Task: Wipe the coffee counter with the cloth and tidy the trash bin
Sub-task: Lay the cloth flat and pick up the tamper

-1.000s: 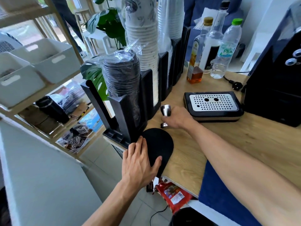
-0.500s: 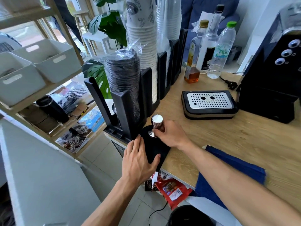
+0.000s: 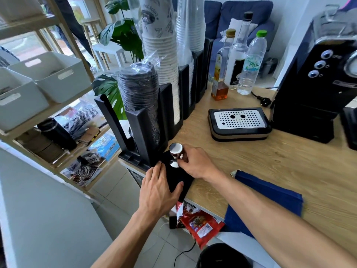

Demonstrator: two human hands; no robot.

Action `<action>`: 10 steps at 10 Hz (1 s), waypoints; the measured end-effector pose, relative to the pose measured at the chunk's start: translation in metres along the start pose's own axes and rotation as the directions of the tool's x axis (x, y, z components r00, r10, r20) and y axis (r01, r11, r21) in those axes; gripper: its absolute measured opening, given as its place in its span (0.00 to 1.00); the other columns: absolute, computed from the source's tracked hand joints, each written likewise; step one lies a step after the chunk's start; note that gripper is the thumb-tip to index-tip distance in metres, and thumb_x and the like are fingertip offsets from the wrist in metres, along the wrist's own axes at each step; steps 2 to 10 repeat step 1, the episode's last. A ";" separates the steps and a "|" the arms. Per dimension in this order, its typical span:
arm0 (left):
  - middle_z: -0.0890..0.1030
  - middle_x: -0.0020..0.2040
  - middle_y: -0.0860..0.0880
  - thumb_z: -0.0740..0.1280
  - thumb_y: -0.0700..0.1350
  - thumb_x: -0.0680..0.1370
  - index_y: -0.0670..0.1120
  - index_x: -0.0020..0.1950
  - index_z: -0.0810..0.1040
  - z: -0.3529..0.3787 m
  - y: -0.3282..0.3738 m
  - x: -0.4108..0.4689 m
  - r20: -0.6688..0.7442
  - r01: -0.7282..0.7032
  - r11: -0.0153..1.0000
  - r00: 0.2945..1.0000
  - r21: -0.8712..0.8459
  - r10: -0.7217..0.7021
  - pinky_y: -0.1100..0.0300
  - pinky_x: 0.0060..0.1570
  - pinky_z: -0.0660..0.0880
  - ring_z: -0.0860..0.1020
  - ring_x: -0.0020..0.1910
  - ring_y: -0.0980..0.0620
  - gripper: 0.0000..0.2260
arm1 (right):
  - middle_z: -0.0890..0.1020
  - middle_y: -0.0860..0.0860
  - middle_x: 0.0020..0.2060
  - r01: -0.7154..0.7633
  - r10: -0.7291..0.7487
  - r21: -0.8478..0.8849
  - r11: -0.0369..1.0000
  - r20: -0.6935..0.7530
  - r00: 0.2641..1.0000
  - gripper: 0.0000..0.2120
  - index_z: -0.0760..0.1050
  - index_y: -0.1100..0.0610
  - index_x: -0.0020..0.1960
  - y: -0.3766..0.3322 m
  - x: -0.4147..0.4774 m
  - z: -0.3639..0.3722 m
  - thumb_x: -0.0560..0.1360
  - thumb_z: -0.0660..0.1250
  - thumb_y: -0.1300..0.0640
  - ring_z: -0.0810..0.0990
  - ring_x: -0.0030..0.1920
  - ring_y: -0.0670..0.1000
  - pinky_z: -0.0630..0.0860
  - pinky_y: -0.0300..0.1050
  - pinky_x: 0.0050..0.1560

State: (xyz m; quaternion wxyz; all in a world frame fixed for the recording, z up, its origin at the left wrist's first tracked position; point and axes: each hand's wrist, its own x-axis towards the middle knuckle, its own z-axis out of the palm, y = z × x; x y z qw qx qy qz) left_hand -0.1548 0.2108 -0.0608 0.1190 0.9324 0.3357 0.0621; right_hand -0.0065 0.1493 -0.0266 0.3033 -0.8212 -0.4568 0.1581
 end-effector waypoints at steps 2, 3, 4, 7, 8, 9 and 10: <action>0.76 0.65 0.47 0.61 0.59 0.78 0.45 0.64 0.77 -0.005 0.001 -0.006 -0.129 -0.019 0.997 0.992 -0.075 0.009 0.53 0.62 0.72 0.73 0.65 0.46 0.22 | 0.82 0.54 0.36 -0.057 0.058 0.014 0.998 -0.075 0.995 0.10 0.77 0.58 0.48 0.007 -0.009 -0.015 0.76 0.61 0.54 0.79 0.38 0.54 0.73 0.46 0.39; 0.76 0.65 0.47 0.61 0.59 0.78 0.45 0.64 0.77 -0.005 0.001 -0.006 -0.129 -0.019 0.997 0.992 -0.075 0.009 0.53 0.62 0.72 0.73 0.65 0.46 0.22 | 0.82 0.54 0.36 -0.057 0.058 0.014 0.998 -0.075 0.995 0.10 0.77 0.58 0.48 0.007 -0.009 -0.015 0.76 0.61 0.54 0.79 0.38 0.54 0.73 0.46 0.39; 0.76 0.65 0.47 0.61 0.59 0.78 0.45 0.64 0.77 -0.005 0.001 -0.006 -0.129 -0.019 0.997 0.992 -0.075 0.009 0.53 0.62 0.72 0.73 0.65 0.46 0.22 | 0.82 0.54 0.36 -0.057 0.058 0.014 0.998 -0.075 0.995 0.10 0.77 0.58 0.48 0.007 -0.009 -0.015 0.76 0.61 0.54 0.79 0.38 0.54 0.73 0.46 0.39; 0.76 0.65 0.47 0.61 0.59 0.78 0.45 0.64 0.77 -0.005 0.001 -0.006 -0.129 -0.019 0.997 0.992 -0.075 0.009 0.53 0.62 0.72 0.73 0.65 0.46 0.22 | 0.82 0.54 0.36 -0.057 0.058 0.014 0.998 -0.075 0.995 0.10 0.77 0.58 0.48 0.007 -0.009 -0.015 0.76 0.61 0.54 0.79 0.38 0.54 0.73 0.46 0.39; 0.76 0.65 0.47 0.61 0.59 0.78 0.45 0.64 0.77 -0.005 0.001 -0.006 -0.129 -0.019 0.997 0.992 -0.075 0.009 0.53 0.62 0.72 0.73 0.65 0.46 0.22 | 0.82 0.54 0.36 -0.057 0.058 0.014 0.998 -0.075 0.995 0.10 0.77 0.58 0.48 0.007 -0.009 -0.015 0.76 0.61 0.54 0.79 0.38 0.54 0.73 0.46 0.39; 0.76 0.65 0.47 0.61 0.59 0.78 0.45 0.64 0.77 -0.005 0.001 -0.006 -0.129 -0.019 0.997 0.992 -0.075 0.009 0.53 0.62 0.72 0.73 0.65 0.46 0.22 | 0.82 0.54 0.36 -0.057 0.058 0.014 0.998 -0.075 0.995 0.10 0.77 0.58 0.48 0.007 -0.009 -0.015 0.76 0.61 0.54 0.79 0.38 0.54 0.73 0.46 0.39; 0.76 0.65 0.47 0.61 0.59 0.78 0.45 0.64 0.77 -0.005 0.001 -0.006 -0.129 -0.019 0.997 0.992 -0.075 0.009 0.53 0.62 0.72 0.73 0.65 0.46 0.22 | 0.82 0.54 0.36 -0.057 0.058 0.014 0.998 -0.075 0.995 0.10 0.77 0.58 0.48 0.007 -0.009 -0.015 0.76 0.61 0.54 0.79 0.38 0.54 0.73 0.46 0.39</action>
